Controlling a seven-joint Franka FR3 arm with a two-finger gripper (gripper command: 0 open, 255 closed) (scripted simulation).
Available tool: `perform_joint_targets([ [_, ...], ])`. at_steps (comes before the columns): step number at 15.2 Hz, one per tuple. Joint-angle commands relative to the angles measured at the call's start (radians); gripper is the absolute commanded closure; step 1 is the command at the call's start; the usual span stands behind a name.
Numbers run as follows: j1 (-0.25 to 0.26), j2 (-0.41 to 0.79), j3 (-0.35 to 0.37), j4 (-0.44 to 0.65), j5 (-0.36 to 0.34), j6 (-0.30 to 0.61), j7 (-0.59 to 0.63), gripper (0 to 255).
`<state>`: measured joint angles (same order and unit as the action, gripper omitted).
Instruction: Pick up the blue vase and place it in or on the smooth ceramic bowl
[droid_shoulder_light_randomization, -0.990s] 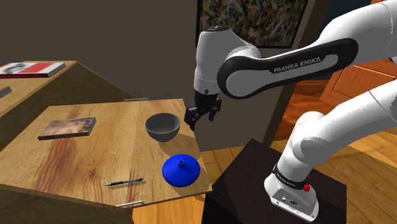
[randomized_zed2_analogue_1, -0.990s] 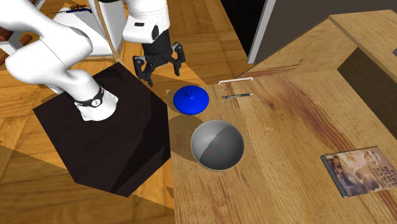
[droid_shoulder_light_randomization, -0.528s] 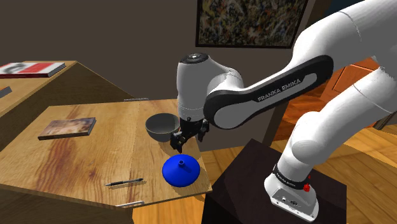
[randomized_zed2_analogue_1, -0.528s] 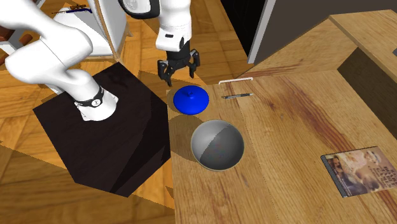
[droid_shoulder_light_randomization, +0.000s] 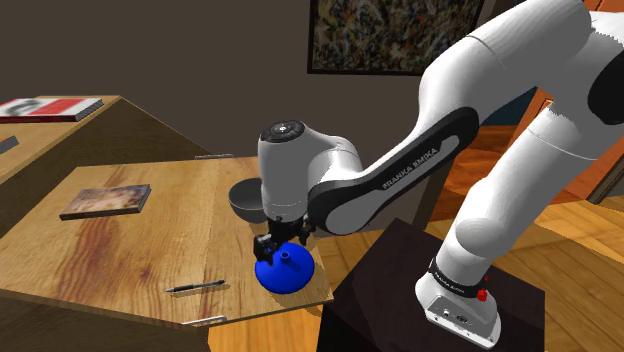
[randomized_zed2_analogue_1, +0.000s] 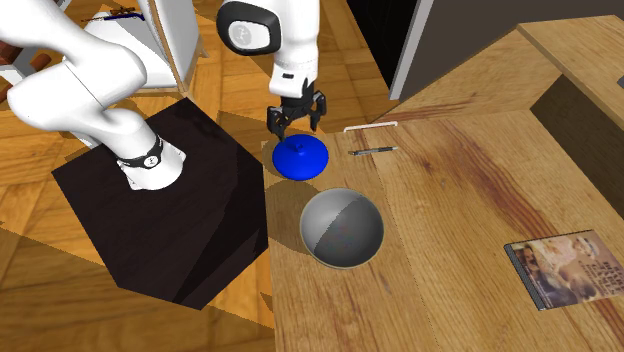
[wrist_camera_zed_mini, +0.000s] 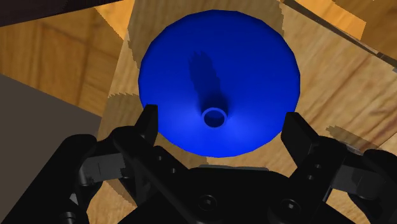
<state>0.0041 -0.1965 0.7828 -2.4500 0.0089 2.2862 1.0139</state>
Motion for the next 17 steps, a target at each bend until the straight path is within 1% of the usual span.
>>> perform_joint_targets([
  [1, -0.007, 0.021, 0.007, -0.015, -0.018, 0.031, 0.014, 0],
  [3, -0.014, 0.04, 0.013, -0.023, -0.036, 0.054, 0.028, 0],
  [10, -0.014, 0.04, 0.013, -0.023, -0.036, 0.053, 0.028, 0],
  [11, -0.014, 0.04, 0.013, -0.023, -0.036, 0.053, 0.028, 255],
  [17, -0.014, 0.04, 0.013, -0.023, -0.037, 0.053, 0.028, 255],
])
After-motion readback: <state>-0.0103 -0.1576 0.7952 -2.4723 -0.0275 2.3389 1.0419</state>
